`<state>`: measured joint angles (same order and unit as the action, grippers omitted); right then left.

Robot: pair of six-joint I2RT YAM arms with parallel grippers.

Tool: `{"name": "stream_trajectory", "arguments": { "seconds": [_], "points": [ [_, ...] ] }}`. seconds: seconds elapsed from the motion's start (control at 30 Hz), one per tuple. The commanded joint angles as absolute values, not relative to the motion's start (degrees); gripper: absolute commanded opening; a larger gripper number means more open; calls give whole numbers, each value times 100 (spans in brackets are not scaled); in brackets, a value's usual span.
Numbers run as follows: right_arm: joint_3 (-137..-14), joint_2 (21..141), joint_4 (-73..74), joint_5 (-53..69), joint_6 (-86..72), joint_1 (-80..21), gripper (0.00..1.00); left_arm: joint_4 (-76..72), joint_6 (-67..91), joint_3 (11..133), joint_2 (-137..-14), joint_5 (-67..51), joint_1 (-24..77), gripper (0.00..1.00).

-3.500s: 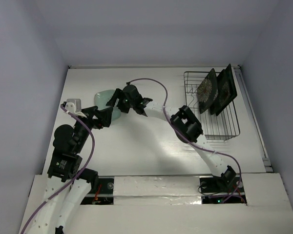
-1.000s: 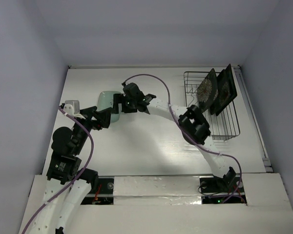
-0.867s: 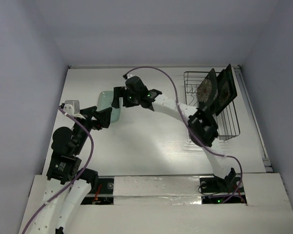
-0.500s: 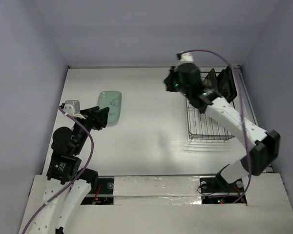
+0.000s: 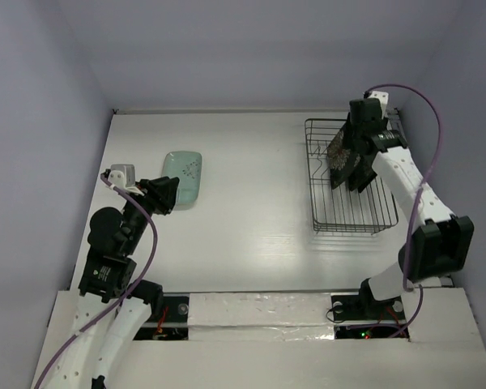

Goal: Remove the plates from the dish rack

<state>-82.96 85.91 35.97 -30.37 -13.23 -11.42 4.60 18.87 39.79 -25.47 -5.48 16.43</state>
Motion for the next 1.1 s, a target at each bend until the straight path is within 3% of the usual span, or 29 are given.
{"name": "stream_trajectory", "arguments": {
  "seconds": [0.0, 0.17, 0.27, 0.4, 0.5, 1.07],
  "points": [
    [-8893, 9096, 4007, -2997, -1064, -1020, 58, 308, 1819, 4192, -2602, -562, 1670, 30],
    [-9290, 9518, 4070, -3032, -888, -905, 45, 308, 1811, 4192, -2610, -580, 1670, 33],
    [-9447, 9703, 4148, -3233, -765, -905, 33, 299, 1811, 4192, -2602, -598, 1670, 33],
    [-9606, 9817, 4254, -3305, -625, -905, 9, 290, 1811, 4192, -2593, -606, 1670, 34],
    [-9729, 9765, 4306, -3348, -493, -905, 0, 290, 1811, 4192, -2584, -598, 1670, 35],
    [-10169, 8104, 4035, -3262, -422, -1072, 0, 272, 1811, 4175, -2637, -598, 1670, 37]
  ]
}}
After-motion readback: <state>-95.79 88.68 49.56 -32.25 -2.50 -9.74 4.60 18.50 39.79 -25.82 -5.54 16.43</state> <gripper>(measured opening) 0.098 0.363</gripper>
